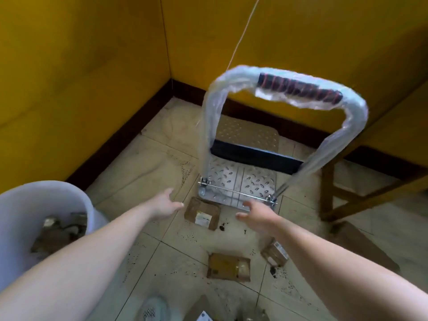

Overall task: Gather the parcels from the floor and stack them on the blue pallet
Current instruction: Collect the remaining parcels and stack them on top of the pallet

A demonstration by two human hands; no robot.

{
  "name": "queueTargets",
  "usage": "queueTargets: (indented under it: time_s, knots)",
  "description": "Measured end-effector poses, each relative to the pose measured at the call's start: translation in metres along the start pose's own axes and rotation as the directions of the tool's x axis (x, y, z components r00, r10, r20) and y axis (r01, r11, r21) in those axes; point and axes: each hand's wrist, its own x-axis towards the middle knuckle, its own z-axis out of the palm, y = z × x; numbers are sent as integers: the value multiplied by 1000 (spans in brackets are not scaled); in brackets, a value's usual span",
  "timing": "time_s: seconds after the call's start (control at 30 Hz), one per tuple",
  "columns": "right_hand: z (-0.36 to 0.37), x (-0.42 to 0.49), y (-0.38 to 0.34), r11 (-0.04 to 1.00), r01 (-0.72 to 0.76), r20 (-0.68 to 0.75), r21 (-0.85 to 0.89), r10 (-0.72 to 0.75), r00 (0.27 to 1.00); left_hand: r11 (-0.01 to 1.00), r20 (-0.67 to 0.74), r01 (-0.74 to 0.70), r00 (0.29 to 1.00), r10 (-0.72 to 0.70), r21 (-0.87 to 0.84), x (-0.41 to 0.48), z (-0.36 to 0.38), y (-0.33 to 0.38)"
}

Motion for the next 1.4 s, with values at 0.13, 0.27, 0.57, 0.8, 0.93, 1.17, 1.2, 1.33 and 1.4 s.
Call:
queueTargets:
  time_s: [0.13, 0.27, 0.57, 0.8, 0.93, 1.17, 1.2, 1.33, 1.4]
  knots:
    - [66, 91, 24, 998, -2, 22, 62, 1, 1000, 1000, -38, 2, 999, -3, -29, 94, 60, -33]
    - [130, 175, 50, 985, 12, 31, 172, -17, 999, 998, -91, 25, 995, -31, -61, 188, 124, -71]
    - [265, 318, 107, 847, -88, 65, 524, 63, 996, 920, -132, 33, 987, -91, -390, 344, 233, -126]
    - [318, 361, 135, 606, -136, 95, 784, 100, 991, 875, 68, 164, 986, -149, -455, 385, 288, -138]
    - [306, 346, 145, 609, -62, -32, 791, 143, 989, 855, -21, 93, 993, -120, -510, 370, 289, -125]
    - [248, 203, 134, 703, -118, -52, 702, 215, 975, 848, 49, 90, 996, -76, -522, 235, 251, -81]
    - [232, 176, 129, 707, -112, -57, 698, 211, 976, 842, 64, 102, 995, -81, -530, 207, 241, -73]
    - [138, 68, 109, 780, -57, -110, 623, 160, 981, 798, 78, 98, 995, -64, -595, 88, 186, -19]
    - [80, 13, 101, 813, -36, -141, 581, 145, 979, 779, 70, 82, 996, -49, -621, 28, 154, 17]
